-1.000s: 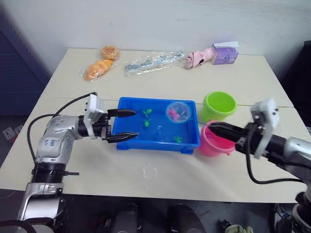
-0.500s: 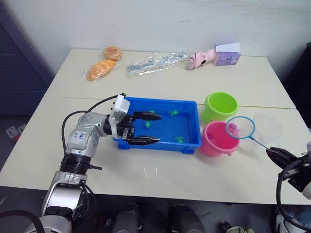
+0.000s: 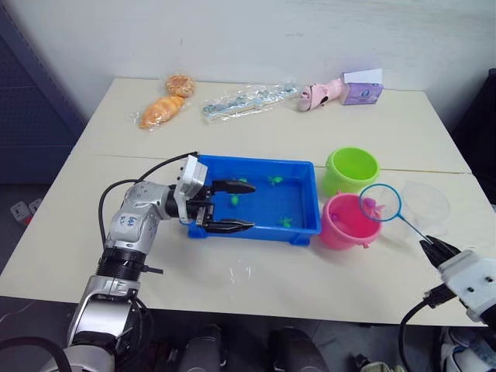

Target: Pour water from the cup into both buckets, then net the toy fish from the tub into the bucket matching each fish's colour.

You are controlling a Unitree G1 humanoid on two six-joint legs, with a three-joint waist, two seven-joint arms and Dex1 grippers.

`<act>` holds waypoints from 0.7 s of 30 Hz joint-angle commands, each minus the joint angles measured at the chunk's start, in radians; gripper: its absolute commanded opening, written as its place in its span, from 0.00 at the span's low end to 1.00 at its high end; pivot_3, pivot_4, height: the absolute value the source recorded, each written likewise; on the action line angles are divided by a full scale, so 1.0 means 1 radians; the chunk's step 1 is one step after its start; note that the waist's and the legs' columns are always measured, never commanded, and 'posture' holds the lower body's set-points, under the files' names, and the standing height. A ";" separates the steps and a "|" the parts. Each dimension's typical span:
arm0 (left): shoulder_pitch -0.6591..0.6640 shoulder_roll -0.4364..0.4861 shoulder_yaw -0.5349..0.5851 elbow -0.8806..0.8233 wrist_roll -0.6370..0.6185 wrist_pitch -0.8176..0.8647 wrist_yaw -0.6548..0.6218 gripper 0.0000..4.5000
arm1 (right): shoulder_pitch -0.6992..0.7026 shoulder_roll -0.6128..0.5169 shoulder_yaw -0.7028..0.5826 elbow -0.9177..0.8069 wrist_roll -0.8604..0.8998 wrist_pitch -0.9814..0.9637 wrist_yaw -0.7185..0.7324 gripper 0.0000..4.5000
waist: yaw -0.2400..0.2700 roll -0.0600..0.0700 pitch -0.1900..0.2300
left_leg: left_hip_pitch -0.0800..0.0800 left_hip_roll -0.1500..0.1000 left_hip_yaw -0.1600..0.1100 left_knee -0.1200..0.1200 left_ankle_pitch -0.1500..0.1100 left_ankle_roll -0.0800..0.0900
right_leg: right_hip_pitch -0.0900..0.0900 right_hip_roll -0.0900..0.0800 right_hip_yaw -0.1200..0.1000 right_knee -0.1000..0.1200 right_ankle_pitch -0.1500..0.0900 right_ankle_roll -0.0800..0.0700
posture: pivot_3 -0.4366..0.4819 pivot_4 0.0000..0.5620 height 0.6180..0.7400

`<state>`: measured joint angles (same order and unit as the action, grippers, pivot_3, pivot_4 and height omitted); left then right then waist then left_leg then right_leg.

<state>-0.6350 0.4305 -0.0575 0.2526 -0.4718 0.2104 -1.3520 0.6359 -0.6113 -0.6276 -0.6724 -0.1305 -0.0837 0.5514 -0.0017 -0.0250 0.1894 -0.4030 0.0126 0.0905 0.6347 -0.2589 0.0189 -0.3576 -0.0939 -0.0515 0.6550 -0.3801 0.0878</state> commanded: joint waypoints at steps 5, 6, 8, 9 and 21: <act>-0.002 -0.013 0.010 0.003 0.003 -0.031 0.002 0.99 | -0.020 -0.026 -0.020 0.151 -0.262 -0.386 -0.158 0.00 | -0.001 0.000 0.000 | 0.000 0.000 0.000 0.001 0.000 0.000 | 0.000 0.000 0.000 0.000 0.000 0.000 | 0.48 0.27 1.00; -0.004 -0.013 0.011 0.006 0.004 -0.033 0.001 0.99 | -0.023 -0.028 -0.021 0.161 -0.285 -0.407 -0.169 0.00 | -0.001 0.000 0.000 | 0.000 0.000 0.000 0.001 0.000 -0.001 | 0.000 0.000 0.000 0.000 0.000 0.000 | 0.48 0.27 1.00; -0.005 -0.012 0.011 0.010 0.006 -0.037 -0.001 0.99 | -0.030 -0.030 -0.030 0.173 -0.338 -0.460 -0.203 0.00 | -0.001 0.000 0.000 | 0.000 0.000 0.000 0.001 0.001 -0.001 | 0.000 0.000 0.000 0.001 0.000 0.000 | 0.48 0.27 1.00; -0.005 -0.012 0.011 0.011 0.007 -0.038 -0.001 0.99 | -0.033 -0.028 -0.031 0.180 -0.345 -0.469 -0.211 0.00 | -0.001 0.000 0.000 | 0.000 0.000 0.000 0.001 0.001 -0.001 | 0.000 0.000 0.000 0.001 0.000 0.000 | 0.48 0.27 1.00; -0.006 0.107 0.071 0.125 0.036 -0.134 -0.044 0.99 | -0.264 -0.274 0.066 -0.001 0.361 0.096 0.091 0.00 | -0.027 0.000 0.000 | 0.006 0.002 0.000 0.001 0.002 -0.001 | 0.005 0.000 0.000 0.003 0.000 0.000 | 0.48 0.27 1.00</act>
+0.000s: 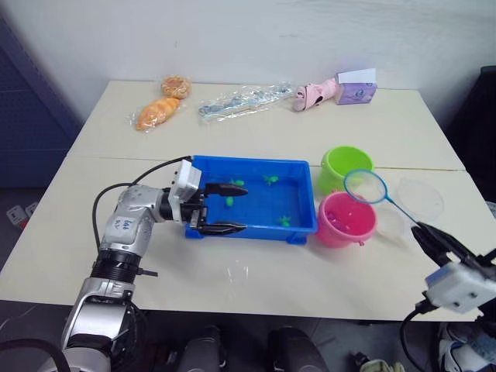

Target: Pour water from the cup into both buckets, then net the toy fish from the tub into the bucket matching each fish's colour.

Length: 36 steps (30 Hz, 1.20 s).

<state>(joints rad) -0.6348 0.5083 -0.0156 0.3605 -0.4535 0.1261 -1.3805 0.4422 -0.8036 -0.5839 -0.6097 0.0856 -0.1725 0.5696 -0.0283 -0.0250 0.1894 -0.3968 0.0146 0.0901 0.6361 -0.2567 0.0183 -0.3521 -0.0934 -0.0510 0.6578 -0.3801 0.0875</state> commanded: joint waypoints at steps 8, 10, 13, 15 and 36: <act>0.020 0.066 0.046 0.014 0.036 -0.099 0.001 0.99 | -0.553 -0.306 0.436 0.044 0.112 0.452 0.216 0.00 | 0.001 0.000 0.001 | 0.001 0.000 -0.001 -0.001 -0.002 0.003 | 0.003 -0.002 -0.001 -0.003 0.000 0.000 | 0.48 0.27 1.00; 0.029 0.065 0.042 -0.008 0.037 -0.088 0.008 0.99 | -0.682 -0.297 0.564 0.089 0.083 0.524 0.264 0.00 | 0.003 0.000 0.001 | -0.001 -0.001 -0.002 0.001 -0.002 0.004 | 0.001 -0.003 -0.002 -0.003 0.000 0.000 | 0.48 0.27 1.00; 0.051 0.064 0.039 -0.048 0.030 -0.071 0.017 0.99 | -0.830 -0.278 0.705 0.154 0.001 0.571 0.310 0.00 | 0.003 0.000 0.001 | -0.008 -0.001 -0.002 0.004 -0.002 0.003 | -0.006 -0.003 -0.002 0.000 0.000 0.000 | 0.48 0.27 1.00; 0.065 0.064 0.042 -0.072 0.028 -0.061 0.029 0.99 | -0.914 -0.266 0.775 0.198 -0.058 0.580 0.335 0.00 | 0.002 0.000 0.001 | -0.010 -0.001 -0.002 0.007 -0.003 0.004 | -0.007 -0.003 -0.002 0.001 0.000 0.000 | 0.48 0.27 1.00; 0.113 0.055 0.054 -0.117 0.023 -0.068 0.081 0.99 | -1.082 -0.103 0.776 0.260 0.082 1.057 0.552 0.00 | 0.001 0.000 0.001 | -0.010 -0.001 -0.002 0.011 -0.005 0.006 | -0.006 -0.003 -0.003 0.003 0.000 0.000 | 0.48 0.27 1.00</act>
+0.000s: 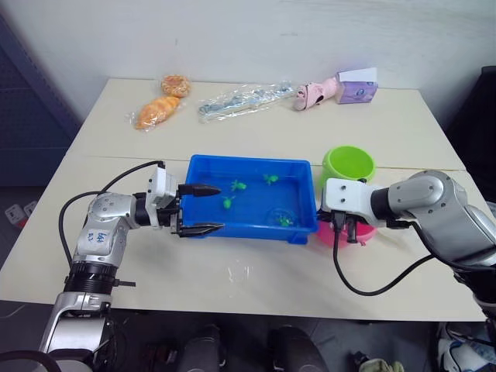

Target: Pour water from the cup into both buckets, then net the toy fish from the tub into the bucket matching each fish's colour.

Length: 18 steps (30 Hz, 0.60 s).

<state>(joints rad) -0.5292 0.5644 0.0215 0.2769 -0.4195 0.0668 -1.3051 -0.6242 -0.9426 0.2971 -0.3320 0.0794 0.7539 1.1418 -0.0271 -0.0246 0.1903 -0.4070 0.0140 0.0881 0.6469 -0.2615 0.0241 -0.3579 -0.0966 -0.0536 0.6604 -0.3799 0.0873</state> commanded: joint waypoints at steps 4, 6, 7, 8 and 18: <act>0.005 0.000 0.018 -0.035 -0.014 -0.007 0.008 0.99 | -0.013 0.082 -0.186 0.003 0.174 0.262 -0.048 0.00 | -0.001 0.000 0.000 | 0.000 0.000 0.000 0.000 0.000 0.000 | 0.000 0.000 0.000 0.000 0.000 0.000 | 0.48 0.27 1.00; 0.004 0.002 0.017 -0.031 -0.012 -0.009 0.006 0.99 | -0.006 0.099 -0.219 0.012 0.208 0.314 -0.066 0.00 | 0.000 0.000 0.000 | 0.000 0.000 0.000 0.000 0.000 0.000 | 0.000 0.000 0.000 0.000 0.000 0.000 | 0.48 0.27 1.00; 0.004 0.002 0.017 -0.030 -0.012 -0.009 0.005 0.99 | -0.002 0.110 -0.237 0.016 0.229 0.341 -0.073 0.00 | 0.000 0.000 0.000 | 0.000 0.000 0.000 0.000 0.000 0.000 | 0.000 0.000 0.000 0.000 0.000 0.000 | 0.48 0.27 1.00; 0.003 0.002 0.017 -0.029 -0.011 -0.009 0.005 0.99 | 0.001 0.116 -0.248 0.019 0.244 0.358 -0.078 0.00 | 0.000 0.000 0.000 | 0.000 0.000 0.000 0.000 0.000 0.000 | 0.000 0.000 0.000 0.000 0.000 0.000 | 0.48 0.27 1.00; -0.009 -0.001 0.019 -0.020 -0.010 -0.014 0.011 0.99 | 0.039 0.187 -0.477 0.019 0.424 0.516 -0.192 0.00 | -0.001 0.000 0.000 | 0.000 0.000 0.000 -0.001 -0.001 0.000 | 0.000 0.000 0.000 0.000 0.000 0.000 | 0.48 0.27 1.00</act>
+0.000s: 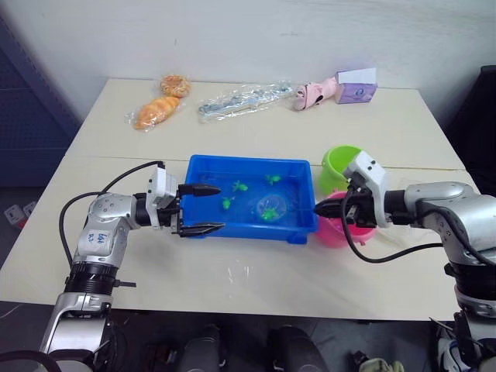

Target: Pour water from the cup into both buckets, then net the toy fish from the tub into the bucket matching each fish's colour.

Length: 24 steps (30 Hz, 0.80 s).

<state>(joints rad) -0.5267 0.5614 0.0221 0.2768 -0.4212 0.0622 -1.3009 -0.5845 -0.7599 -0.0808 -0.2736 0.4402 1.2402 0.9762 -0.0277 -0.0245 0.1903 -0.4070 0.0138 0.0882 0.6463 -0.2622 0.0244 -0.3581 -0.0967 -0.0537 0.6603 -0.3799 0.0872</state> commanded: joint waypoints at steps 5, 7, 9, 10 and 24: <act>-0.047 -0.032 0.043 -0.037 -0.054 0.075 0.077 0.99 | 0.042 0.036 -0.247 -0.108 0.148 0.064 -0.097 0.00 | 0.001 0.000 0.000 | 0.000 0.000 0.000 0.000 0.000 0.000 | 0.000 0.000 0.000 0.000 0.000 0.000 | 0.48 0.27 1.00; -0.062 -0.039 0.049 -0.045 -0.069 0.120 0.098 0.99 | 0.060 0.039 -0.293 -0.146 0.185 0.089 -0.121 0.00 | 0.002 0.000 0.000 | 0.000 0.000 0.000 0.000 0.000 0.000 | 0.000 0.000 0.000 0.000 0.000 0.000 | 0.48 0.27 1.00; -0.086 -0.051 0.058 -0.047 -0.090 0.166 0.127 0.99 | 0.070 0.044 -0.368 -0.185 0.214 0.115 -0.163 0.00 | 0.003 0.000 0.000 | 0.000 0.000 0.000 0.000 0.000 0.000 | 0.000 0.000 0.000 0.000 0.000 0.000 | 0.48 0.27 1.00; -0.094 -0.055 0.062 -0.047 -0.097 0.179 0.136 0.99 | 0.074 0.045 -0.396 -0.198 0.225 0.124 -0.181 0.00 | 0.003 0.000 0.000 | 0.000 0.000 0.000 0.000 0.000 0.000 | 0.000 0.000 0.000 0.000 0.000 0.000 | 0.48 0.27 1.00; -0.117 -0.104 0.045 -0.022 -0.078 0.165 0.115 0.99 | 0.238 -0.028 -0.504 -0.141 0.070 -0.177 -0.395 0.00 | 0.002 0.000 0.000 | 0.000 0.000 0.001 -0.001 0.000 0.000 | 0.000 0.001 0.001 -0.001 0.000 0.000 | 0.48 0.27 1.00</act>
<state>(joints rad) -0.6259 0.4579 0.0651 0.2608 -0.5038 0.2696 -1.1600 -0.3599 -0.7741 -0.5952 -0.4244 0.5613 1.1691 0.6148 -0.0258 -0.0246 0.1903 -0.4067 0.0137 0.0897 0.6452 -0.2622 0.0241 -0.3579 -0.0960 -0.0524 0.6593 -0.3798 0.0875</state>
